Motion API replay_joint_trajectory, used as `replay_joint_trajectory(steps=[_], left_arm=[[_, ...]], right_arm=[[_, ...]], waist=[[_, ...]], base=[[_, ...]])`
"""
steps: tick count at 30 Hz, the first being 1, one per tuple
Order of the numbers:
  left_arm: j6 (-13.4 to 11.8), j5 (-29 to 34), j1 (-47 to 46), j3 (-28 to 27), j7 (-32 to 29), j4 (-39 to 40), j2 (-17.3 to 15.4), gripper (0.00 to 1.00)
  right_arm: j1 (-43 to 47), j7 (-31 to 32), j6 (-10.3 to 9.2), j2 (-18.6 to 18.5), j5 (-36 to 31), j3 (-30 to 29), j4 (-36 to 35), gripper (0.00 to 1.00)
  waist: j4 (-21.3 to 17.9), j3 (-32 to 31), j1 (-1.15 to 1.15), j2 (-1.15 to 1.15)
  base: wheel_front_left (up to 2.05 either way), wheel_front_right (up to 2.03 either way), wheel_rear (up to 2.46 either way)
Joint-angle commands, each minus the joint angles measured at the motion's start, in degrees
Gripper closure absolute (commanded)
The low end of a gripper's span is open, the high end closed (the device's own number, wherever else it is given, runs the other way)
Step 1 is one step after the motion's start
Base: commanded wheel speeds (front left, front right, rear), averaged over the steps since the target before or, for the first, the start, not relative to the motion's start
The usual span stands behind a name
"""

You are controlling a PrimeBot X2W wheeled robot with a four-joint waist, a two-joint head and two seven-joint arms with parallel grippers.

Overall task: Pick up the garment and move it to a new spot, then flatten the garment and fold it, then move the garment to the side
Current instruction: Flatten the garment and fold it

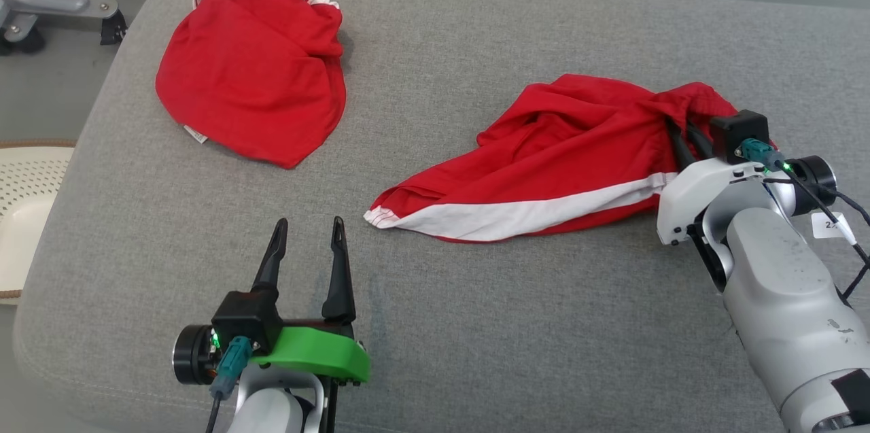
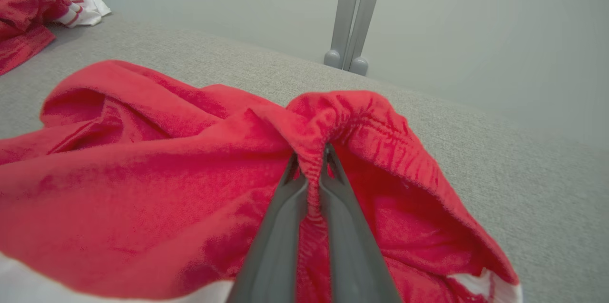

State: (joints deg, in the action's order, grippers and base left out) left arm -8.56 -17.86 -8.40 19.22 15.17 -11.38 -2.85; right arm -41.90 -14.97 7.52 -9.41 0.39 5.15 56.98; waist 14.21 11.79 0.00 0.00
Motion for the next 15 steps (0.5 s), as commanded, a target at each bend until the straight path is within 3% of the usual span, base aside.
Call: replay_joint_trajectory(steps=[1,4,6,7,8,15], left_arm=[[-0.28,-0.22,-1.13,0.31,-0.03,0.1,-0.08,0.0],[-0.48,0.1,-1.23,0.36,-0.03,0.14,-0.08,0.0],[-0.41,0.23,-1.25,0.25,-0.03,0.07,-0.08,0.0],[-0.37,0.28,-1.25,0.18,-0.03,-0.06,-0.08,0.0],[-0.38,0.3,-1.27,0.01,-0.03,-0.18,-0.08,0.0],[0.07,0.45,-0.72,-0.58,-0.03,-1.01,-0.09,0.0]], right_arm=[[-1.36,-0.14,-0.07,-0.55,-0.16,-0.56,1.56,1.0],[-2.3,-0.24,-0.07,-0.19,-0.76,-1.24,2.97,0.99],[-2.47,-0.26,-0.07,0.23,-1.03,-1.56,2.49,0.57],[-2.29,-0.27,-0.07,0.38,-1.04,-1.66,1.87,0.23],[-1.97,-0.28,-0.07,0.54,-0.97,-1.63,1.4,0.0],[2.12,-0.24,-0.07,1.32,0.37,-1.08,-4.62,0.0]], waist=[[0.82,1.07,0.0,0.0],[0.26,1.4,0.0,0.0],[-0.49,1.43,0.0,0.0],[-0.96,1.37,0.0,0.0],[-1.43,1.27,0.0,0.0],[-5.72,-0.25,0.0,0.0]], base=[[0.0,0.0,0.0],[0.0,0.0,0.0],[0.0,0.0,0.0],[0.0,0.0,0.0],[0.0,0.0,0.0],[0.0,0.0,0.0]])
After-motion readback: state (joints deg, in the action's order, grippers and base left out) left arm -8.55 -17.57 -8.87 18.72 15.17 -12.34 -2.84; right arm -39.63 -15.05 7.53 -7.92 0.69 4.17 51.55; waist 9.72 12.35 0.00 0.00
